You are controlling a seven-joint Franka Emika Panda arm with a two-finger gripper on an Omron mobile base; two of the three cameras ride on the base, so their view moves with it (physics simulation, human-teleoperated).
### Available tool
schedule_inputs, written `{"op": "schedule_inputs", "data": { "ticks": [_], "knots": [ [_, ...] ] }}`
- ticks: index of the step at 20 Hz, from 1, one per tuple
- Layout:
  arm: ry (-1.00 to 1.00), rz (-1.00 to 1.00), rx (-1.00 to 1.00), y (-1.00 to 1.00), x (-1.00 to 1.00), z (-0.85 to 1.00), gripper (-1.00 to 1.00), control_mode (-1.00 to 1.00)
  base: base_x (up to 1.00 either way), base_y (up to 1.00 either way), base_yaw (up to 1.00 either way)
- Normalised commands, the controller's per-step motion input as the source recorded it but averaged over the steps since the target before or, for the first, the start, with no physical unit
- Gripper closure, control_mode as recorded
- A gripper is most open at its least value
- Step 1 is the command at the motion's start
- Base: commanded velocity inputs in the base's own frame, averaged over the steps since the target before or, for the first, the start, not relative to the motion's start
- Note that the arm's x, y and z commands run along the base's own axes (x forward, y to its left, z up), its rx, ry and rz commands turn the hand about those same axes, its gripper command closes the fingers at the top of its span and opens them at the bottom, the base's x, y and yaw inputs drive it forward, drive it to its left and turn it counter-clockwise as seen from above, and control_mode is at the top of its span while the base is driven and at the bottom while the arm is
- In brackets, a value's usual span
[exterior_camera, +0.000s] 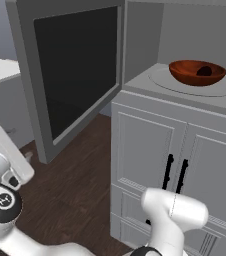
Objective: Pick the avocado from the sink and place it in the bowl. Then pick the bowl and place it in the microwave. Then close the microwave door and press the start button.
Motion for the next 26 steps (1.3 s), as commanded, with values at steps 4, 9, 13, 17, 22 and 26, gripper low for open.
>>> {"op": "schedule_inputs", "data": {
  "ticks": [4, 9, 13, 17, 22, 26],
  "knots": [
    [-0.24, -0.12, 0.06, -0.04, 0.36, -0.15, -1.00, -1.00, 0.00, 0.00, 0.00],
    [-0.30, -0.08, 0.15, -0.44, 0.01, 0.01, -1.00, -1.00, 0.00, 0.00, 0.00],
    [-0.36, -0.11, 0.18, -0.58, -0.04, 0.08, -1.00, -1.00, 0.00, 0.00, 0.00],
    [-0.41, -0.07, 0.21, -0.75, -0.21, 0.09, -1.00, -1.00, 0.00, 0.00, 0.00],
    [-0.41, -0.05, 0.26, -0.91, -0.20, 0.05, -1.00, -1.00, 0.00, 0.00, 0.00],
    [-0.41, -0.01, 0.32, -1.00, -0.12, 0.07, -1.00, -1.00, 0.00, 0.00, 0.00]
  ]
}}
